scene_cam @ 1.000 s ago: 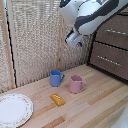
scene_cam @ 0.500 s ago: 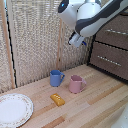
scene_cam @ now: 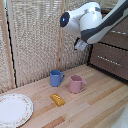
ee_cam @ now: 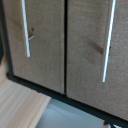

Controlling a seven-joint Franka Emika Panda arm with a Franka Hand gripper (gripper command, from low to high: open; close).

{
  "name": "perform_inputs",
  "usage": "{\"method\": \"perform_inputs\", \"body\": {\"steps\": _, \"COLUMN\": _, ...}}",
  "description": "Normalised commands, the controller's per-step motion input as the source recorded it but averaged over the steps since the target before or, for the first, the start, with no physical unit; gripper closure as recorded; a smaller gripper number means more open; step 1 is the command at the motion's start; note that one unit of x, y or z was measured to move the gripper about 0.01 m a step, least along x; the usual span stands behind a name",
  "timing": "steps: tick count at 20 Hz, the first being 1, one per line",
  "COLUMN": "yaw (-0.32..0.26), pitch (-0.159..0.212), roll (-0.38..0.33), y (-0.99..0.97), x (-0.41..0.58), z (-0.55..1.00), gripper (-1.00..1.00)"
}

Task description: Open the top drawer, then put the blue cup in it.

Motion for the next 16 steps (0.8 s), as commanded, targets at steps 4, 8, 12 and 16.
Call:
{"method": "perform_inputs", "body": {"steps": 4, "yaw": 0.115, "pitch": -0.036, "roll": -0.361, "y": -0.31, "x": -0.153, "z": 0.0, "gripper": -1.0}}
{"method": "perform_inputs", "body": {"steps": 8, "yaw": 0.108, "pitch": -0.004, "roll": -0.309, "y": -0.4, "x": -0.212, "z": 0.0, "gripper": -1.0}}
{"method": "perform_inputs", "body": {"steps": 12, "yaw": 0.161, "pitch": 0.002, "roll": -0.118, "y": -0.55, "x": -0.098, "z": -0.01, "gripper": -1.0}}
{"method": "perform_inputs", "body": {"steps": 16, "yaw": 0.159, "pitch": 0.017, "roll": 0.01, "y": -0.73, "x": -0.032, "z": 0.0, "gripper": -1.0}}
